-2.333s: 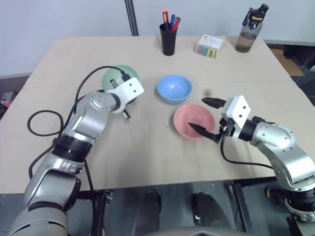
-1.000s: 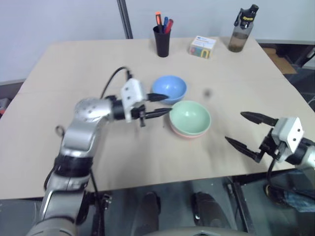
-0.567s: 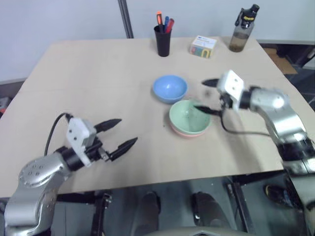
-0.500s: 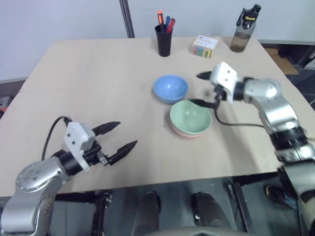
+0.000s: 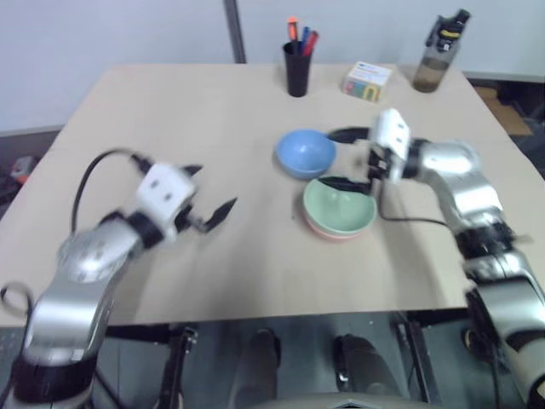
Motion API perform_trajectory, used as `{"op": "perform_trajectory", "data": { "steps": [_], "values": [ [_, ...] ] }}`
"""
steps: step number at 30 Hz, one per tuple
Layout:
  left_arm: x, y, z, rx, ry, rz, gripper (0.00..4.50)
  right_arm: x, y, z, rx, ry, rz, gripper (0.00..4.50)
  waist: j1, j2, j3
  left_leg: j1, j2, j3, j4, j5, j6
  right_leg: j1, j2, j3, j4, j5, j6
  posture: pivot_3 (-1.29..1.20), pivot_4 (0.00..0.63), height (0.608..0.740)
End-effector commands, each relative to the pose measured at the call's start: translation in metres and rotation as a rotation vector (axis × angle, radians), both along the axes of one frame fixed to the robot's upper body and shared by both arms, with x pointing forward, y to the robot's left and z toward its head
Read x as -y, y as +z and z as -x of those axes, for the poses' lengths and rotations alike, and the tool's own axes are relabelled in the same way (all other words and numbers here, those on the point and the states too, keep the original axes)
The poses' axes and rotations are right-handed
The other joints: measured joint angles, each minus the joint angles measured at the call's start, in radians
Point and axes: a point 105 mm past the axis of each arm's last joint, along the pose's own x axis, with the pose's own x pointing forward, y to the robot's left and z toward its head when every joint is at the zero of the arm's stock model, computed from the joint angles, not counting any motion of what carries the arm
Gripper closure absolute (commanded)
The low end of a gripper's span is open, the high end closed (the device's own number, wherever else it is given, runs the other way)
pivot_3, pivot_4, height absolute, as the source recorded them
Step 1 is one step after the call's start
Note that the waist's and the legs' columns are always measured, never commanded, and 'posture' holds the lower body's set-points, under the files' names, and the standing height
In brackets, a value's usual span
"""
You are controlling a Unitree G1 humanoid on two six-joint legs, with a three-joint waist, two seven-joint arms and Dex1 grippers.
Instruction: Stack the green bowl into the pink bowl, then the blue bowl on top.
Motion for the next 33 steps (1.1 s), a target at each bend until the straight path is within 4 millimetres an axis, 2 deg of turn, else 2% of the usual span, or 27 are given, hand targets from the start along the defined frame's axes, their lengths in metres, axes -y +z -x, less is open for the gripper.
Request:
{"op": "perform_trajectory", "data": {
  "steps": [1,4,6,9,12,17,23,24,25,27,29,30,33],
  "values": [
    [0.016,0.004,-0.023,-0.005,-0.111,-0.187,0.02,0.032,0.017,0.024,0.025,-0.16,-0.035,0.0,-0.002,0.001,0.0,0.001,0.0,0.002,0.0,0.0,0.0,0.0,0.0,0.001,-0.002,0.0,0.0,0.0,0.15,0.74],
    [0.029,0.005,-0.046,-0.007,-0.211,-0.319,0.02,0.058,0.008,0.047,0.007,-0.318,-0.022,0.0,0.0,0.001,0.001,0.0,0.0,0.002,-0.001,0.0,0.0,-0.001,0.0,0.002,-0.002,0.0,0.0,0.0,0.15,0.74],
    [0.038,0.005,-0.06,-0.015,-0.269,-0.393,0.02,0.069,0.005,0.064,-0.009,-0.39,-0.035,0.0,-0.009,0.001,0.001,0.0,0.0,0.003,-0.002,0.0,0.0,-0.001,0.0,0.004,-0.002,0.0,0.001,0.0,0.15,0.74],
    [0.05,0.004,-0.078,-0.023,-0.343,-0.466,0.02,0.075,0.002,0.089,-0.014,-0.451,-0.044,0.0,-0.016,0.001,0.001,0.0,0.0,0.003,-0.002,0.0,0.0,-0.001,0.0,0.003,-0.002,-0.001,0.002,0.0,0.15,0.74],
    [0.06,0.004,-0.095,-0.017,-0.387,-0.524,0.02,0.072,0.004,0.108,-0.015,-0.462,-0.079,0.0,-0.026,0.001,0.001,0.0,0.0,0.003,0.0,0.0,0.0,-0.001,0.0,0.004,-0.002,-0.001,0.003,0.0,0.15,0.74],
    [0.08,0.003,-0.109,-0.016,-0.468,-0.612,0.02,0.068,0.014,0.119,0.005,-0.478,-0.156,0.0,-0.024,0.0,0.002,0.0,0.0,0.003,0.001,0.0,0.0,0.0,0.0,0.004,-0.002,-0.002,0.004,0.0,0.15,0.74],
    [0.096,-0.008,-0.117,-0.041,-0.513,-0.691,0.02,0.061,0.018,0.118,0.023,-0.486,-0.174,0.0,-0.023,-0.001,0.002,-0.002,0.0,0.003,0.001,0.0,0.001,-0.001,0.0,0.004,-0.003,-0.002,0.004,0.0,0.15,0.74],
    [0.098,-0.01,-0.117,-0.047,-0.522,-0.695,0.53,0.06,0.018,0.118,0.025,-0.485,-0.177,0.0,-0.023,-0.001,0.002,-0.002,0.0,0.003,0.001,0.0,0.001,-0.001,0.0,0.004,-0.003,-0.002,0.004,0.0,0.15,0.74],
    [0.101,-0.012,-0.117,-0.055,-0.527,-0.699,0.61,0.059,0.018,0.117,0.026,-0.484,-0.177,0.0,-0.023,-0.002,0.002,-0.002,0.0,0.003,0.001,0.0,0.001,-0.001,0.0,0.004,-0.003,-0.002,0.004,0.0,0.15,0.74],
    [0.104,-0.017,-0.12,-0.061,-0.515,-0.706,1.44,0.059,0.018,0.115,0.026,-0.483,-0.175,0.0,-0.023,-0.002,0.002,-0.002,0.0,0.003,0.001,0.0,0.001,-0.001,0.0,0.004,-0.003,-0.001,0.004,0.0,0.15,0.74],
    [0.106,-0.019,-0.122,-0.062,-0.505,-0.708,2.03,0.059,0.017,0.113,0.028,-0.485,-0.17,0.0,-0.023,-0.002,0.003,-0.002,0.0,0.003,0.001,0.0,0.001,-0.001,0.0,0.004,-0.003,-0.002,0.004,0.0,0.15,0.74],
    [0.107,-0.019,-0.122,-0.061,-0.507,-0.705,2.56,0.059,0.017,0.113,0.03,-0.486,-0.168,0.0,-0.023,-0.002,0.003,-0.002,0.0,0.003,0.001,0.0,0.001,-0.001,0.0,0.004,-0.003,-0.002,0.004,0.0,0.15,0.74],
    [0.11,-0.017,-0.121,-0.058,-0.524,-0.696,3.76,0.059,0.017,0.111,0.033,-0.488,-0.163,0.0,-0.023,-0.002,0.003,-0.002,0.0,0.003,0.001,-0.001,0.001,-0.001,0.0,0.004,-0.003,-0.001,0.004,0.0,0.15,0.74]
  ]
}}
